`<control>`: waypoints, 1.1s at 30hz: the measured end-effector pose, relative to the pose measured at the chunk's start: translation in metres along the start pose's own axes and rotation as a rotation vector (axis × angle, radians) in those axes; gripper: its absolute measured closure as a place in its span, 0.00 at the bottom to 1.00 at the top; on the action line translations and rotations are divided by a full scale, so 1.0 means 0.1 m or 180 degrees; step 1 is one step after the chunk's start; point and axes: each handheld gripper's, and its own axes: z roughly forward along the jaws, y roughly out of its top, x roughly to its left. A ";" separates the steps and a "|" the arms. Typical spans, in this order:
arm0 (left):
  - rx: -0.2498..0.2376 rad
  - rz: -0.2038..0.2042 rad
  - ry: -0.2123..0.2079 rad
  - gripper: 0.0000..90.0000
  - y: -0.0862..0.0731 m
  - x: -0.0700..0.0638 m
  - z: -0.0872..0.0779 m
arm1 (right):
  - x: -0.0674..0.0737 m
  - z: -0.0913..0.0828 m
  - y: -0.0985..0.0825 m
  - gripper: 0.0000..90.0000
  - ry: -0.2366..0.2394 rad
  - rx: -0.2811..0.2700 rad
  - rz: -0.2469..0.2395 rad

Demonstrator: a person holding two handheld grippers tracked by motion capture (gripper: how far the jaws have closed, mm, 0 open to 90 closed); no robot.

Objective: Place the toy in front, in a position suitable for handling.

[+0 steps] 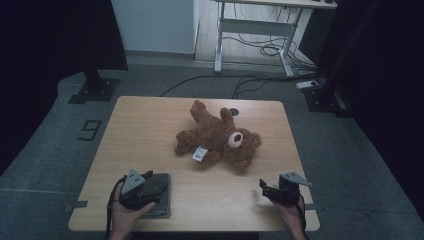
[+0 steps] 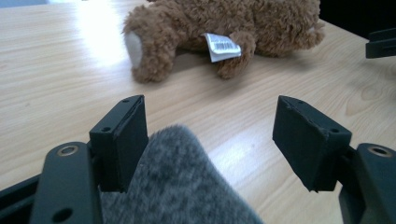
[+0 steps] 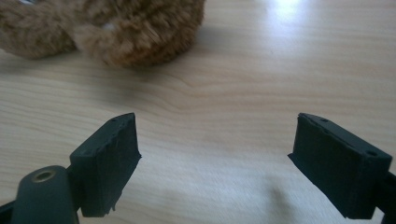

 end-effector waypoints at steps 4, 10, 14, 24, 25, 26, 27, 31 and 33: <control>0.0090 0.0096 -0.0013 0.29 0.08 0.00 0.12 | 0.03 0.01 0.05 0.16 0.0053 -0.0015 -0.0027; 0.0165 0.0123 -0.0051 0.29 0.25 0.04 0.32 | 0.12 0.09 0.17 0.16 0.0142 -0.0030 -0.0076; 0.0190 0.0109 -0.0038 0.29 0.35 0.10 0.39 | 0.18 0.15 0.26 0.15 0.0191 -0.0040 -0.0108; 0.0247 0.0139 0.0092 0.29 0.61 0.27 0.65 | 0.32 0.34 0.42 0.15 0.0262 -0.0038 -0.0145; 0.0247 0.0139 0.0092 0.29 0.61 0.27 0.65 | 0.33 0.36 0.44 0.15 0.0261 -0.0033 -0.0153; 0.0281 0.0148 0.0116 0.29 0.65 0.31 0.73 | 0.34 0.38 0.45 0.15 0.0244 -0.0036 -0.0154; 0.0292 0.0136 0.0116 0.29 0.67 0.32 0.76 | 0.35 0.41 0.47 0.15 0.0231 -0.0043 -0.0146; 0.0318 0.0059 0.0037 0.27 0.74 0.37 0.89 | 0.37 0.48 0.50 0.14 0.0253 -0.0033 -0.0113; 0.0369 0.0101 0.0073 0.26 0.78 0.39 0.99 | 0.39 0.54 0.52 0.14 0.0288 -0.0028 -0.0094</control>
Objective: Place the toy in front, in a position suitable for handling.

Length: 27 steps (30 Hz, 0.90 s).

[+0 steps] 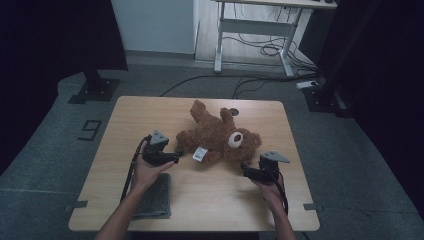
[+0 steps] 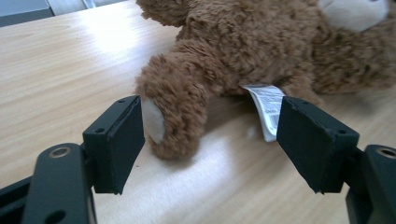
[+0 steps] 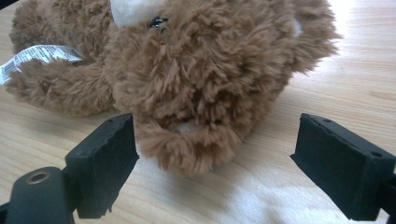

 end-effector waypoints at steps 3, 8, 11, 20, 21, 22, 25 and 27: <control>0.0038 0.0012 0.0001 0.25 0.02 0.01 0.09 | 0.02 0.06 -0.01 0.13 0.0011 0.0054 -0.0048; 0.0070 -0.0069 -0.0077 0.23 0.04 0.03 0.20 | 0.02 0.09 -0.01 0.13 0.0014 0.0083 -0.0048; 0.0094 -0.0061 -0.0069 0.23 0.05 0.02 0.25 | 0.01 0.10 -0.01 0.13 0.0007 0.0068 -0.0041; 0.0150 -0.0105 -0.0121 0.23 0.07 0.02 0.41 | 0.00 0.18 -0.01 0.13 0.0036 0.0064 -0.0041; 0.0150 -0.0105 -0.0121 0.23 0.07 0.02 0.41 | 0.00 0.18 -0.01 0.13 0.0036 0.0064 -0.0041; 0.0164 -0.0093 -0.0117 0.23 0.07 0.02 0.43 | 0.00 0.20 -0.01 0.13 0.0036 0.0076 -0.0037; 0.0219 -0.0089 -0.0106 0.23 0.06 0.04 0.50 | -0.01 0.24 0.00 0.13 0.0071 0.0085 -0.0008; 0.0232 -0.0094 -0.0102 0.23 0.06 0.05 0.52 | -0.01 0.25 0.00 0.13 0.0081 0.0077 -0.0003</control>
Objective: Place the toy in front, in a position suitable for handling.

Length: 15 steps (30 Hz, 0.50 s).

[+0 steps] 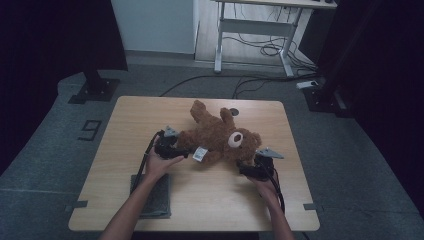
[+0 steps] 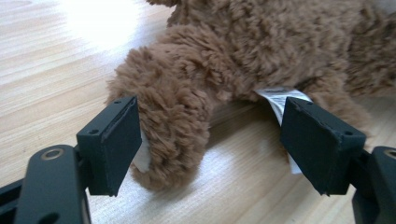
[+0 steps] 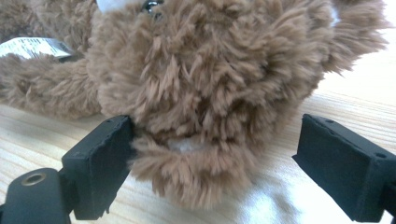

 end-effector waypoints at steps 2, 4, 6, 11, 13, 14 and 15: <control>0.0027 0.0007 0.0029 0.23 0.02 0.03 0.05 | 0.01 0.03 0.04 0.13 0.0004 0.0014 -0.0006; 0.0048 0.0036 0.0071 0.23 0.03 0.04 0.07 | 0.02 0.04 0.06 0.13 0.0014 0.0003 -0.0003; 0.0060 0.0055 0.0125 0.23 0.04 0.07 0.10 | 0.04 0.06 0.08 0.13 0.0000 0.0012 -0.0034; 0.0156 -0.0111 0.0161 0.20 0.03 0.23 0.18 | 0.04 0.12 0.08 0.12 0.0035 0.0003 0.0004; 0.0199 -0.0125 0.0154 0.19 0.02 0.24 0.20 | 0.04 0.13 0.08 0.12 0.0034 0.0001 0.0004; 0.0251 -0.0107 0.0172 0.19 0.00 0.24 0.24 | 0.04 0.14 0.08 0.13 0.0034 -0.0004 0.0011; 0.0251 -0.0107 0.0172 0.19 0.00 0.24 0.24 | 0.04 0.14 0.08 0.13 0.0034 -0.0004 0.0011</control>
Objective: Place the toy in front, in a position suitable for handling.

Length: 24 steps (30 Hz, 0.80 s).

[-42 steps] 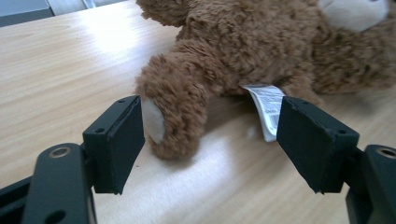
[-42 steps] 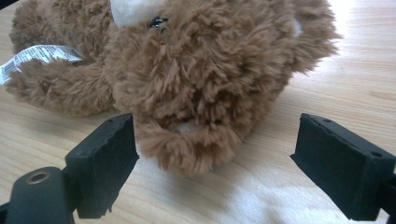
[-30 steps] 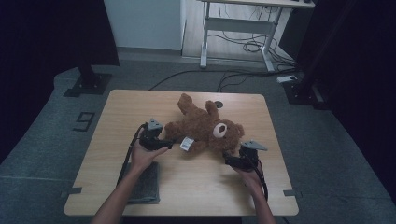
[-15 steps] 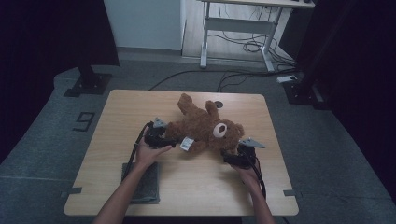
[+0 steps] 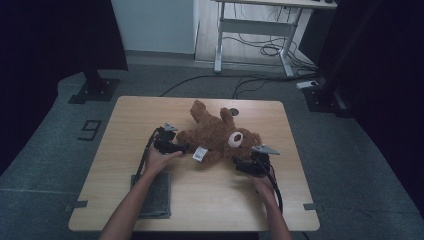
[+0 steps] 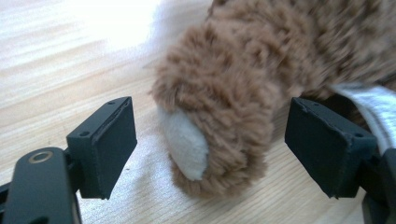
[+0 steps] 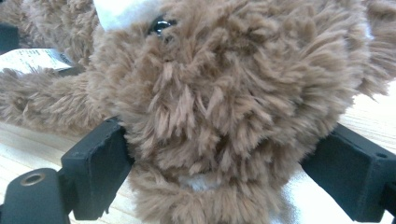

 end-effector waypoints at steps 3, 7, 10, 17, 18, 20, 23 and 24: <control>-0.0011 -0.0004 -0.0030 0.19 0.00 -0.01 0.05 | -0.02 0.02 0.00 0.14 0.0007 -0.0007 0.0025; 0.0068 -0.0028 -0.0015 0.25 -0.02 -0.02 0.14 | -0.02 0.02 0.00 0.15 0.0015 -0.0008 0.0034; 0.0168 -0.0004 0.0022 0.40 -0.05 -0.04 0.21 | -0.01 0.00 0.00 0.23 0.0001 0.0021 -0.0020; 0.0156 -0.0065 -0.0053 0.62 -0.04 -0.03 0.19 | -0.04 -0.01 0.01 0.41 0.0021 0.0039 -0.0043; 0.0165 -0.0048 -0.0035 0.65 -0.03 -0.04 0.17 | -0.04 -0.01 0.01 0.44 0.0015 0.0043 -0.0064; 0.0158 -0.0019 0.0011 0.71 -0.02 -0.06 0.15 | -0.03 -0.01 0.01 0.50 0.0000 0.0030 -0.0111; 0.0083 0.0017 0.0065 0.74 0.01 -0.10 0.06 | -0.03 -0.02 0.01 0.58 -0.0028 -0.0025 -0.0140; 0.0062 0.0024 0.0064 0.75 0.02 -0.10 0.03 | -0.03 -0.02 0.01 0.60 -0.0039 -0.0034 -0.0150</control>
